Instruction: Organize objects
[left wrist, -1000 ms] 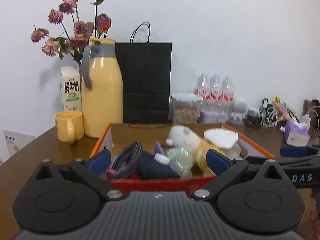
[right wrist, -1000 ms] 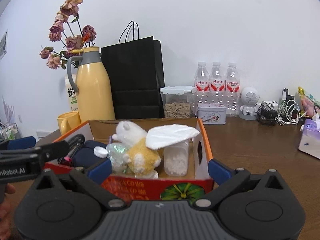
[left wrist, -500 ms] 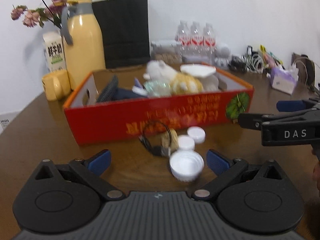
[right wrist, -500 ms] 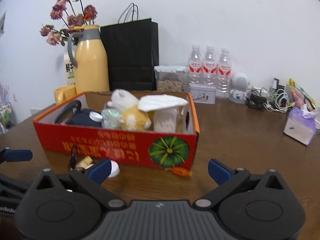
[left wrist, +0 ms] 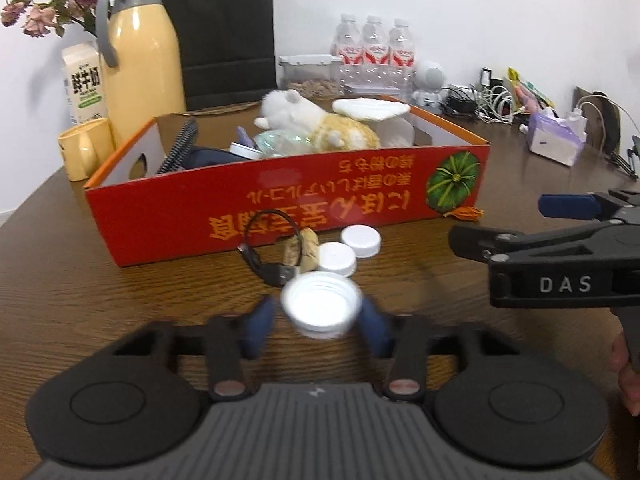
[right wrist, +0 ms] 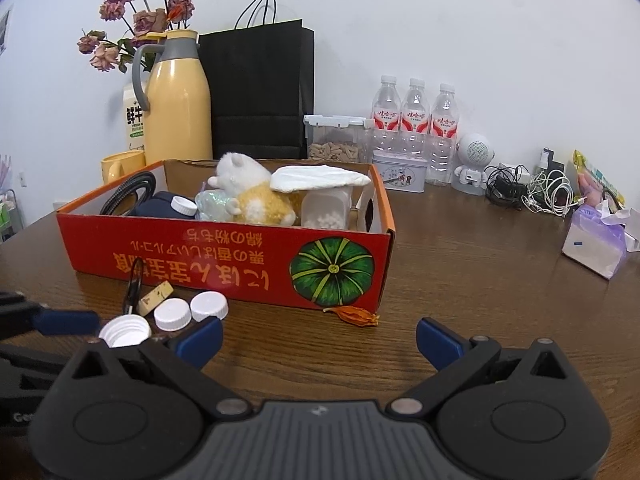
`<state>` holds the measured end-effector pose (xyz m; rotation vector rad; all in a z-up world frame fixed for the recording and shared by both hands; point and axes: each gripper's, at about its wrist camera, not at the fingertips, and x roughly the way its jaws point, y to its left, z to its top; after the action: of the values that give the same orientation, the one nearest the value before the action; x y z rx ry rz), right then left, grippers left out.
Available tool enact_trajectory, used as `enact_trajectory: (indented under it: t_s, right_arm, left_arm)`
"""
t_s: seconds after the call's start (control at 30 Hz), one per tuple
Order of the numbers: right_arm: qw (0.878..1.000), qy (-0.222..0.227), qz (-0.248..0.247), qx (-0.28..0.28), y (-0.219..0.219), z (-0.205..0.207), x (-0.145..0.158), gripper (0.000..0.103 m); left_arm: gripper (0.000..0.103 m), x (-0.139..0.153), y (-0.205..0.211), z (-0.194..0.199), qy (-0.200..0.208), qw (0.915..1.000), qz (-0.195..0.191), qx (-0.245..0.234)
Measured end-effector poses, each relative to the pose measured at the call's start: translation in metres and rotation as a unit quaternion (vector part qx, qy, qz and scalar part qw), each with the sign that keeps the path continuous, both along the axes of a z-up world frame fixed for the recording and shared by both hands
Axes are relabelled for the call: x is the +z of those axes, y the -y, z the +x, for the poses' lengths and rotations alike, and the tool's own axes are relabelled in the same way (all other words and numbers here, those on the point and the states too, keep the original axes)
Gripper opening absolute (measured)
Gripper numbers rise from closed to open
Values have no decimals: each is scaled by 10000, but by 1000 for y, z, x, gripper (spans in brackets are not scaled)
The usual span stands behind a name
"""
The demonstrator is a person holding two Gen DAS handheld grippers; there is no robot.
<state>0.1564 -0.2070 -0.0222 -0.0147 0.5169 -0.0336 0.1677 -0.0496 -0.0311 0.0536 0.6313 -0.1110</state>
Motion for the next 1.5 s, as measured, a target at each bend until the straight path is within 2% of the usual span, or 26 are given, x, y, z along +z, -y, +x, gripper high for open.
enact_trajectory:
  t_s: [0.27, 0.53, 0.77, 0.9, 0.97, 1.03, 1.07, 1.1, 1.2, 1.37, 1.47, 1.5]
  right_arm:
    - [10000, -78, 18, -46, 1, 2, -3, 103]
    - [9999, -137, 3, -9, 0, 4, -4, 103]
    - [9985, 89, -43, 533, -22, 0, 3, 100]
    - [9955, 86, 23, 939, -47, 7, 9, 90]
    - [9934, -28, -44, 1144, -62, 14, 7, 80]
    - [9914, -102, -90, 1301, -77, 21, 6, 65]
    - [9904, -120, -106, 1370, -83, 25, 7, 63]
    - [9898, -126, -120, 1416, -88, 28, 7, 59]
    - [9885, -154, -193, 1494, -102, 41, 9, 56]
    - [9887, -312, -192, 1452, -113, 61, 6, 35]
    - [9892, -320, -206, 1414, -116, 66, 5, 19]
    - [9891, -296, -172, 1429, -116, 65, 5, 8]
  left_arm:
    - [40, 6, -7, -7, 276, 9994, -174, 73]
    - [40, 20, -38, -15, 673, 9965, -148, 462]
    - [41, 22, -84, -13, 725, 9932, -112, 907]
    - [41, 20, -109, -15, 786, 9909, -81, 1091]
    - [41, 19, -118, -18, 822, 9902, -86, 1125]
    - [41, 19, -127, -22, 878, 9894, -110, 1156]
    - [41, 19, -131, -23, 901, 9890, -143, 1165]
    - [41, 19, -134, -25, 915, 9887, -185, 1169]
    - [41, 18, -141, -26, 900, 9885, -294, 1181]
    - [41, 16, -144, -25, 842, 9895, -478, 1075]
    - [41, 16, -147, -24, 796, 9893, -583, 1073]
    - [41, 16, -148, -24, 790, 9891, -610, 1086]
